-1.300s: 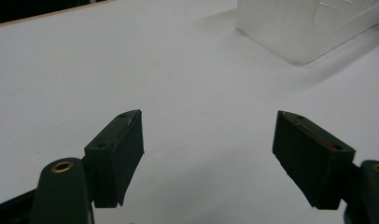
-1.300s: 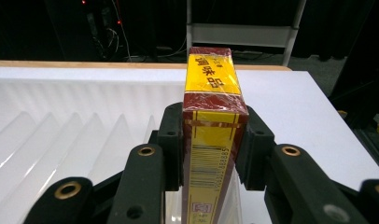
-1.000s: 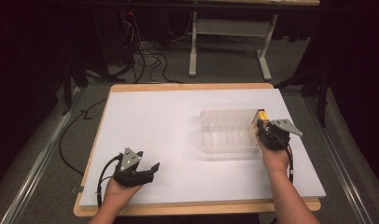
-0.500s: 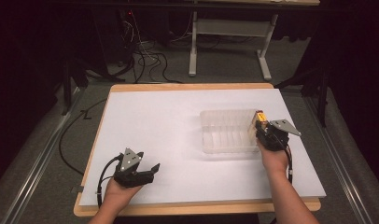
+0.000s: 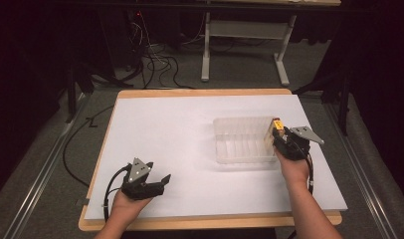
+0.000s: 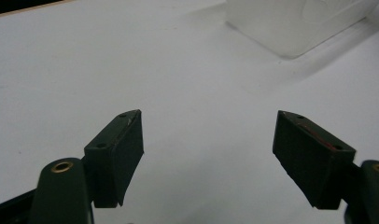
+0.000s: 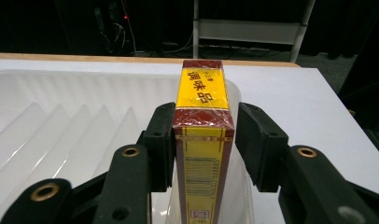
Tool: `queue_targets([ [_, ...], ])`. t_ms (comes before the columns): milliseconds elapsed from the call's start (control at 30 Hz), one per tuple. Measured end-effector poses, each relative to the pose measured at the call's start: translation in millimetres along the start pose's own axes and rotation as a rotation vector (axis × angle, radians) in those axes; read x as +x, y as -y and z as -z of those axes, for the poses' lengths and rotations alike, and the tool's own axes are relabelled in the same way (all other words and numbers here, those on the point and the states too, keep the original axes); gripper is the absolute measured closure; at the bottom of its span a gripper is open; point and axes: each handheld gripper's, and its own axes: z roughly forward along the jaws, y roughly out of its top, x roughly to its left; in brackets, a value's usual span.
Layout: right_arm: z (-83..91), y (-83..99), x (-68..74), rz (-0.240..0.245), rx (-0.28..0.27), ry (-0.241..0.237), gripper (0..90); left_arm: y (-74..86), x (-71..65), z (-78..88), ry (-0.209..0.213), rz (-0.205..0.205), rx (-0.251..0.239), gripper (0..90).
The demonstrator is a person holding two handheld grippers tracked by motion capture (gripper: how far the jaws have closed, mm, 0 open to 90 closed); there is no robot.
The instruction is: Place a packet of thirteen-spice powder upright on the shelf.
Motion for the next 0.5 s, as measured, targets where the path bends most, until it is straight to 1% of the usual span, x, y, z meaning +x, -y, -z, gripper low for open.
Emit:
queue_targets([
  [133, 0.7, -1.7, -0.5, -0.009, 0.009, -0.015, 53.0, 0.1, 0.0, 0.0, 0.0, 0.0, 0.001, 25.1],
  [300, 3.4, -6.8, 0.6, -0.001, 0.008, -0.031, 48.3, 0.2, -0.3, -0.4, 0.0, 0.0, 0.0, 25.1],
  [500, 6.1, -10.5, 2.2, 0.008, 0.003, -0.04, 45.2, 0.1, 0.0, -0.1, -0.002, -0.002, 0.001, 25.1],
])
